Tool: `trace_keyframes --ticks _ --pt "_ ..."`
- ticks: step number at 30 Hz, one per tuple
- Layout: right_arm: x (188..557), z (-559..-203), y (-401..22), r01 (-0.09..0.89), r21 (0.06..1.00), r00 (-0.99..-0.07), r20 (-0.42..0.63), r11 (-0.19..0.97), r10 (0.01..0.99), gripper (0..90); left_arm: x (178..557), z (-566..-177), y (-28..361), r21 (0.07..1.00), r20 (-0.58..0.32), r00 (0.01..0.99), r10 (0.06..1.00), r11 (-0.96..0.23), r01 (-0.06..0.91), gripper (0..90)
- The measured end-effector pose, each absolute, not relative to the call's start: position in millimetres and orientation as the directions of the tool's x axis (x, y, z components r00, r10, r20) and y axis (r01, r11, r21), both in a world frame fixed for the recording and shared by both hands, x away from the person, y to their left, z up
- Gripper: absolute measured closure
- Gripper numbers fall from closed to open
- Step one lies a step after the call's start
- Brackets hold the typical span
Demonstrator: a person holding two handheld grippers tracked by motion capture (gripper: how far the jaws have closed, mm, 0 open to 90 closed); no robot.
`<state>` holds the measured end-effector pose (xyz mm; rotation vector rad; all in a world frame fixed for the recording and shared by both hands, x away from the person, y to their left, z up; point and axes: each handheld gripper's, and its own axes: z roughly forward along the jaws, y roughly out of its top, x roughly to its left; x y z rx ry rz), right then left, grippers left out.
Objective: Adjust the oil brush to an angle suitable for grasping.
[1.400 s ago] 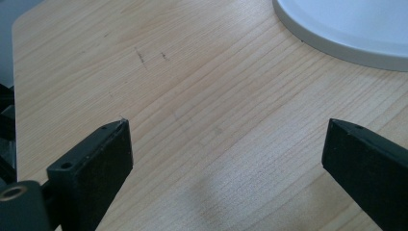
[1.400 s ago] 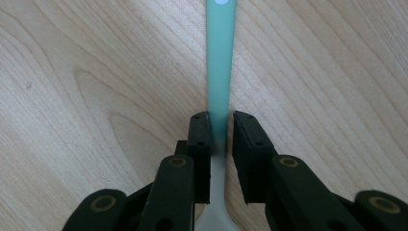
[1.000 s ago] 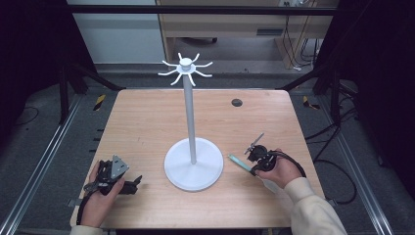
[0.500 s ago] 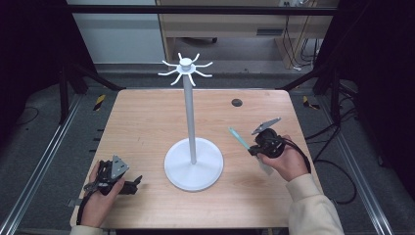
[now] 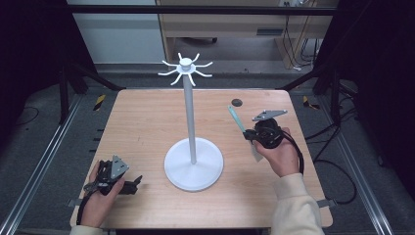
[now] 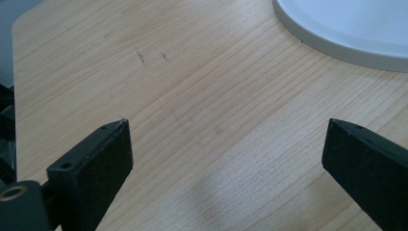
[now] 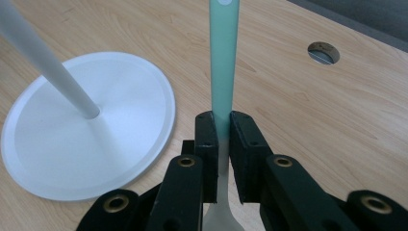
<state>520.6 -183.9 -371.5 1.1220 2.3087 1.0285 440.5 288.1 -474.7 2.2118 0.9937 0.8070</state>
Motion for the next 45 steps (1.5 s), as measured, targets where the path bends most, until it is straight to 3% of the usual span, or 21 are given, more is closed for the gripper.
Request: trace_keyframes --ticks 13,28,45 --pt "506 -372 -190 0.481 0.820 -0.546 0.004 0.310 0.837 82.2 440 -474 287 0.705 0.290 0.540 0.790 -0.558 0.437 3.2" --pt "486 -343 -176 0.345 0.899 -0.595 -0.014 0.271 0.804 82.2 440 -474 286 0.702 0.291 0.545 0.786 -0.563 0.437 3.2" --pt "471 -321 -171 0.273 0.935 -0.632 -0.002 0.226 0.775 82.2 440 -474 286 0.703 0.291 0.544 0.787 -0.562 0.437 3.2"
